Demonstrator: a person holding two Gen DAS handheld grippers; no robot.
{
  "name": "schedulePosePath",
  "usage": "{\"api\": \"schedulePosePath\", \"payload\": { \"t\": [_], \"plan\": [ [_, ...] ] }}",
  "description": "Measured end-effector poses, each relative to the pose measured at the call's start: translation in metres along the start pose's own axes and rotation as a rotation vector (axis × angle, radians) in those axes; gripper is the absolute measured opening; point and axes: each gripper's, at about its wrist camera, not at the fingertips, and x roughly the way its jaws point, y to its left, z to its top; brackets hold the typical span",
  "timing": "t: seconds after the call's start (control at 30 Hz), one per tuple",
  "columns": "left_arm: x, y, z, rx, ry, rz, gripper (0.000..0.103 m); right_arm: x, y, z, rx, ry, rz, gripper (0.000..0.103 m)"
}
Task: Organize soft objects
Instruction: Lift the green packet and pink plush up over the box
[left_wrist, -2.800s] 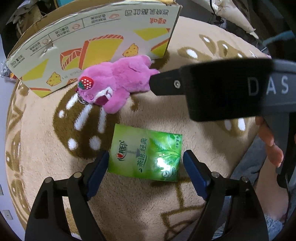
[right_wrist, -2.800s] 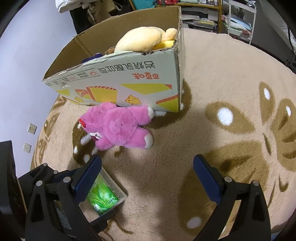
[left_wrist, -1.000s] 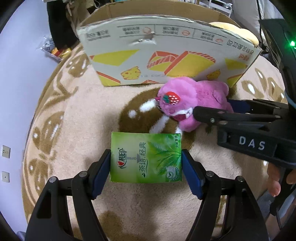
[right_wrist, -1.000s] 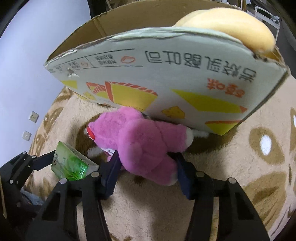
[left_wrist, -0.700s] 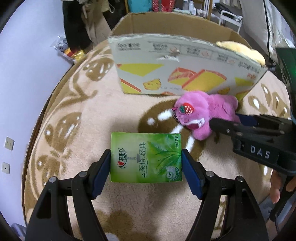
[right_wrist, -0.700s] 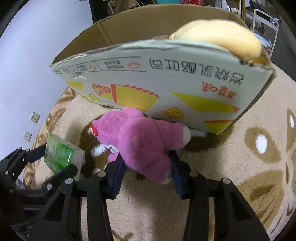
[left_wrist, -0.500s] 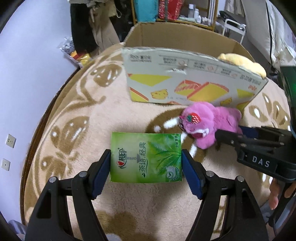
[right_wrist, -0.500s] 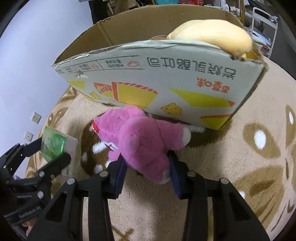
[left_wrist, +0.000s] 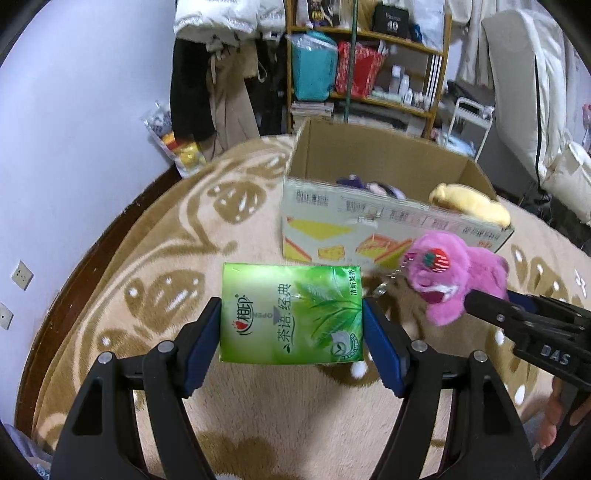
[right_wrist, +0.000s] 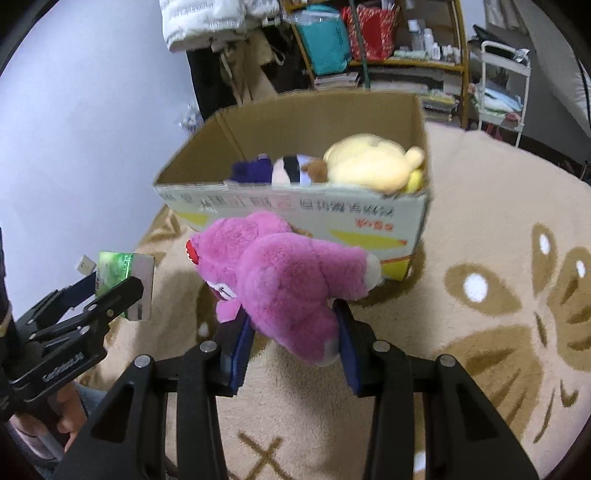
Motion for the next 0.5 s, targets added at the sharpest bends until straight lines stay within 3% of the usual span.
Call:
{"api": "schedulePosePath", "payload": {
  "t": [0.5],
  "plan": [
    [-0.037, -0.012, 0.024, 0.046, -0.238, 0.006, 0.073, -0.065, -0.002, 0.011, 0.014, -0.281, 0.050, 0.044]
  ]
}}
